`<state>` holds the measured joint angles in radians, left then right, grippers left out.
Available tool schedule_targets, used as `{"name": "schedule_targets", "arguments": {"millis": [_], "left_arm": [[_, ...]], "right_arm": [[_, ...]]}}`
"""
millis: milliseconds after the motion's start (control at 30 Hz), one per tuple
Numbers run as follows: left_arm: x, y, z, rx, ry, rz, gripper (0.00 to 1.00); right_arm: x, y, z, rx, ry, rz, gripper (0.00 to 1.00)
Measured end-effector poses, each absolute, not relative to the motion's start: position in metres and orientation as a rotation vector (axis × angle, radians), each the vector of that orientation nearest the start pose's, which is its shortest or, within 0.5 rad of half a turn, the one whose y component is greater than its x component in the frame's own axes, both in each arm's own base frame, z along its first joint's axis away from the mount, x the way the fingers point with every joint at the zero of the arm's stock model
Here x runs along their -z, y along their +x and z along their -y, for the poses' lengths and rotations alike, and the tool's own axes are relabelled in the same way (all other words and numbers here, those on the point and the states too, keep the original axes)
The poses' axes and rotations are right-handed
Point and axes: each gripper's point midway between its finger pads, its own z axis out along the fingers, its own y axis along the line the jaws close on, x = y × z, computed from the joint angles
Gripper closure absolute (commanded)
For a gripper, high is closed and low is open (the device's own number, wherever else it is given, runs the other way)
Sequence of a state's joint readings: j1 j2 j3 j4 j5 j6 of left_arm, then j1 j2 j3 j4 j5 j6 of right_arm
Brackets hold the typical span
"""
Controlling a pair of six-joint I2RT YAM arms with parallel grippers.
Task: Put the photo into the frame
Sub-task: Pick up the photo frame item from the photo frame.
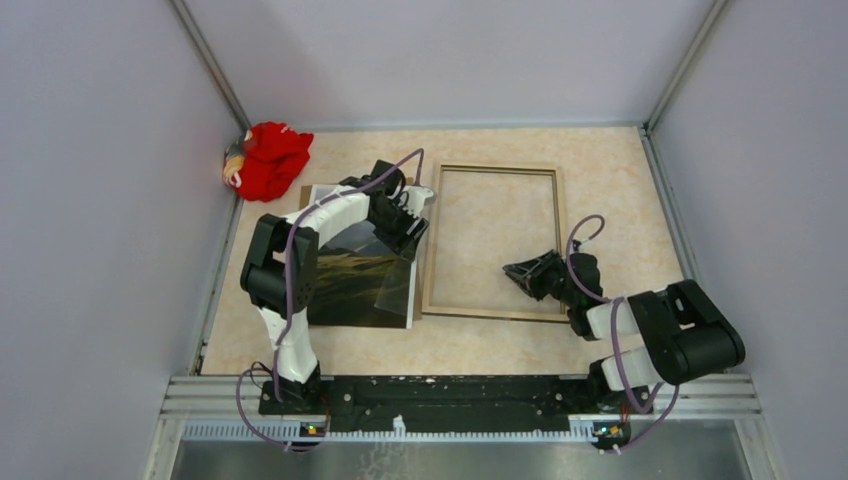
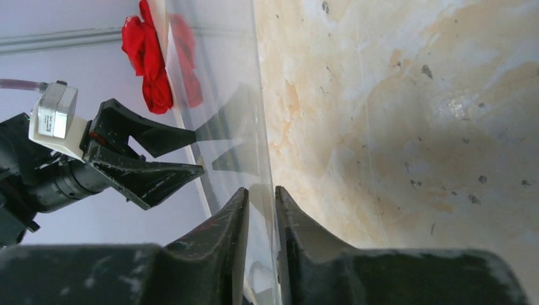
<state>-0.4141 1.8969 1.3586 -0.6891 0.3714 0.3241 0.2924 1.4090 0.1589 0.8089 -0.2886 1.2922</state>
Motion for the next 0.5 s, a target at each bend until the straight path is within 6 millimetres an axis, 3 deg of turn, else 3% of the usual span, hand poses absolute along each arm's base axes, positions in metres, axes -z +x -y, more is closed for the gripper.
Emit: {"name": "schedule_targets", "arguments": {"millis": [100,233,500], "left_arm": [[-0.049,0.335,0.204,0.55,1.083,-2.552,0.22],[-0.053,0.335,0.204,0.562,1.081,-2.558,0.12],[-0.084,0.367,0.195,0.535,1.01,-2.487,0.09]], "right_arm": [[-0.052,0.278,-0.176,-1.244,0.891,-2.056,1.0],[-0.062,0.286,-0.174,-1.212,0.85,-2.083,1.0],[-0.164,0.366,-0.135,-1.012,0.503,-2.054,1.0]]}}
